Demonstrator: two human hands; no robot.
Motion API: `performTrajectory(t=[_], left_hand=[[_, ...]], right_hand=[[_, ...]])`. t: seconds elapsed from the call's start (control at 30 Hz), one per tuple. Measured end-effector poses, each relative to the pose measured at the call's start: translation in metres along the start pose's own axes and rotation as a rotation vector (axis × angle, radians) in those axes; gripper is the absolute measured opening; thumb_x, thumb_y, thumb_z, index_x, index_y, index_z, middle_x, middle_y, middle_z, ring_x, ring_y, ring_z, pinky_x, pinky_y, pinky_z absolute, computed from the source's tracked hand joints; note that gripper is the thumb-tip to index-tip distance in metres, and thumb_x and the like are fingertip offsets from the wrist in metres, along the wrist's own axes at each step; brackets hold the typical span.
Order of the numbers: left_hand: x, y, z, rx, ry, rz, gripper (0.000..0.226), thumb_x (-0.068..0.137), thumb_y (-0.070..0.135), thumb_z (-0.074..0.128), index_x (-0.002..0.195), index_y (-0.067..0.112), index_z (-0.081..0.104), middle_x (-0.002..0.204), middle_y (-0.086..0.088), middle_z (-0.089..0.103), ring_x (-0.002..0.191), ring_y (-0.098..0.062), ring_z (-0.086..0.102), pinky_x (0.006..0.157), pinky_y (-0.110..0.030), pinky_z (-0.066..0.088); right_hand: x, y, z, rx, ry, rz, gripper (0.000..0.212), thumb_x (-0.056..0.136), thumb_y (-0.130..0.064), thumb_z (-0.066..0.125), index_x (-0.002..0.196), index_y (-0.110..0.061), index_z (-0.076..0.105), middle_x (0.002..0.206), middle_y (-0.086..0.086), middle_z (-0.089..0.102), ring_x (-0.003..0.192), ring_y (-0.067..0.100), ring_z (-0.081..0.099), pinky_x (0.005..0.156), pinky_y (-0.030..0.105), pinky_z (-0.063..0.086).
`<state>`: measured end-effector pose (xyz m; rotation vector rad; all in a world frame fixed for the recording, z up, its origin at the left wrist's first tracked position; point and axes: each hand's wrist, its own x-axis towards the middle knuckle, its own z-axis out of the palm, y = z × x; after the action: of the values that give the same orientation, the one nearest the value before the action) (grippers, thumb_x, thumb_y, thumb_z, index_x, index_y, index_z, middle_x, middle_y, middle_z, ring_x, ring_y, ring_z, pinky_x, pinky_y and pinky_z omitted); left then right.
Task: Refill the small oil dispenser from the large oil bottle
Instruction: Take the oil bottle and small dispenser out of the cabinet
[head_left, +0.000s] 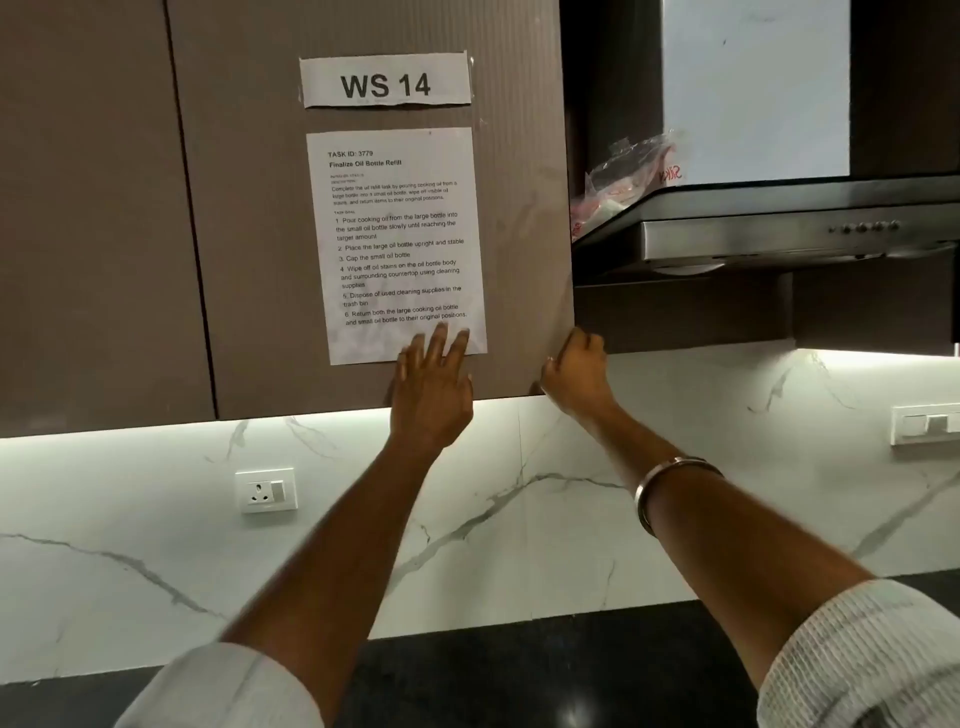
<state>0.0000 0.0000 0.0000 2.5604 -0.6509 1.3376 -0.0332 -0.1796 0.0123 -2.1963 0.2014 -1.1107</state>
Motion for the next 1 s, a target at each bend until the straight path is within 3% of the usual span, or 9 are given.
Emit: performTrajectory(t=[0.17,0.4,0.53,0.63,0.8,1.0], left_hand=[[0.004,0.012,0.018,0.040,0.004,0.041,0.058,0.099,0.034,0.037,0.153,0.023,0.019,0.161,-0.006,0.013,0.146,-0.031,0.014,0.118,-0.045,0.012],[0.002,0.017,0.022,0.012,-0.005,0.052,0.058,0.100,0.034,0.037,0.153,0.024,0.017,0.162,-0.005,0.011,0.147,-0.030,0.010,0.118,-0.044,0.010],[0.000,0.018,0.024,0.012,-0.025,0.040,0.059,0.100,0.034,0.037,0.154,0.025,0.014,0.162,-0.004,0.008,0.148,-0.029,0.007,0.119,-0.044,0.007],[-0.002,0.021,0.021,0.000,-0.019,0.054,0.060,0.100,0.034,0.038,0.154,0.025,0.014,0.162,-0.004,0.010,0.148,-0.029,0.008,0.119,-0.044,0.008],[0.001,0.036,0.013,-0.005,0.001,0.076,0.061,0.100,0.036,0.036,0.154,0.026,0.011,0.162,-0.005,0.008,0.148,-0.029,0.008,0.118,-0.044,0.010],[0.001,0.081,-0.020,-0.152,0.038,0.188,0.061,0.100,0.036,0.039,0.154,0.026,0.013,0.162,-0.004,0.005,0.149,-0.027,0.004,0.119,-0.043,0.006]], right_hand=[[0.013,0.015,0.008,0.152,0.007,0.111,0.047,0.094,-0.021,0.050,0.133,-0.003,0.033,0.133,0.014,0.032,0.116,0.028,0.043,0.095,0.032,0.042],[0.032,0.013,0.010,0.429,0.079,0.313,0.045,0.089,-0.036,0.054,0.122,-0.005,0.048,0.123,0.013,0.051,0.106,0.029,0.054,0.092,0.043,0.051],[0.038,0.015,0.010,0.551,0.103,0.387,0.045,0.092,-0.043,0.049,0.116,-0.005,0.053,0.118,0.012,0.055,0.102,0.028,0.056,0.086,0.038,0.049],[0.039,0.018,0.008,0.612,0.093,0.401,0.049,0.095,-0.051,0.042,0.119,-0.009,0.051,0.122,0.011,0.054,0.104,0.027,0.055,0.089,0.039,0.047],[0.033,0.020,-0.005,0.713,0.018,0.403,0.057,0.099,-0.051,0.027,0.141,-0.014,0.032,0.144,0.011,0.041,0.128,0.032,0.045,0.103,0.045,0.038],[0.010,0.018,-0.021,0.832,-0.069,0.312,0.047,0.096,-0.050,0.030,0.128,-0.019,0.047,0.123,0.008,0.058,0.107,0.022,0.059,0.093,0.043,0.050]])
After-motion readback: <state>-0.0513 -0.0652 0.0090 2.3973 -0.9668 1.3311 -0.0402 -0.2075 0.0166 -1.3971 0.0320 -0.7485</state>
